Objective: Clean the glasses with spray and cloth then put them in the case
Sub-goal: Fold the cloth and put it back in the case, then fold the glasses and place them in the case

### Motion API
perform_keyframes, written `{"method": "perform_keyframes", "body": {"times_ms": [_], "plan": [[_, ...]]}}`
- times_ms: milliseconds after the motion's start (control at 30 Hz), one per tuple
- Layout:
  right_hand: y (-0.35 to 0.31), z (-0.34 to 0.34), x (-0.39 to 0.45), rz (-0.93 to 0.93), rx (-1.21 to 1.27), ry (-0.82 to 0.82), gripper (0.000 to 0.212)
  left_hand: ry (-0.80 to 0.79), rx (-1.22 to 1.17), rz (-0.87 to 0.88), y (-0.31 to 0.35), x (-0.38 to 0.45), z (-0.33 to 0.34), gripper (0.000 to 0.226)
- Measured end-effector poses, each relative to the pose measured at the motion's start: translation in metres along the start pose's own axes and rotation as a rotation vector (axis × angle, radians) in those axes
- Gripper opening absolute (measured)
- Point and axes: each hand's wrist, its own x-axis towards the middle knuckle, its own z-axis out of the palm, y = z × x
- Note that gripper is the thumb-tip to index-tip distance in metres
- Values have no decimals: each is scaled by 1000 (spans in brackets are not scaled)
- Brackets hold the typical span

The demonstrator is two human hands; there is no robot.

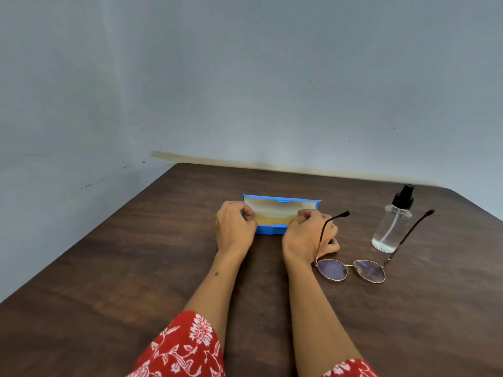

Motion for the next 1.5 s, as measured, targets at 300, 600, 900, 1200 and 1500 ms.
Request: {"method": "perform_keyframes", "body": {"times_ms": [300, 600, 900, 1200, 1500], "plan": [[1, 1, -4, -104, -168, -34, 32, -84, 149, 85, 1, -5, 2, 32], [0, -1, -6, -146, -157, -142, 29, -103, 240, 115, 2, -5, 0, 25], [0, 0, -17, -191, -49, -78, 24, -57, 182, 104, -1, -7, -1, 24], [-8, -20, -48, -408, 164, 33, 50, 80, -59, 79, 2, -22, -10, 14], [-21, -64, -73, -983, 569, 1, 42, 194, -250, 148, 25, -46, -21, 45]]}}
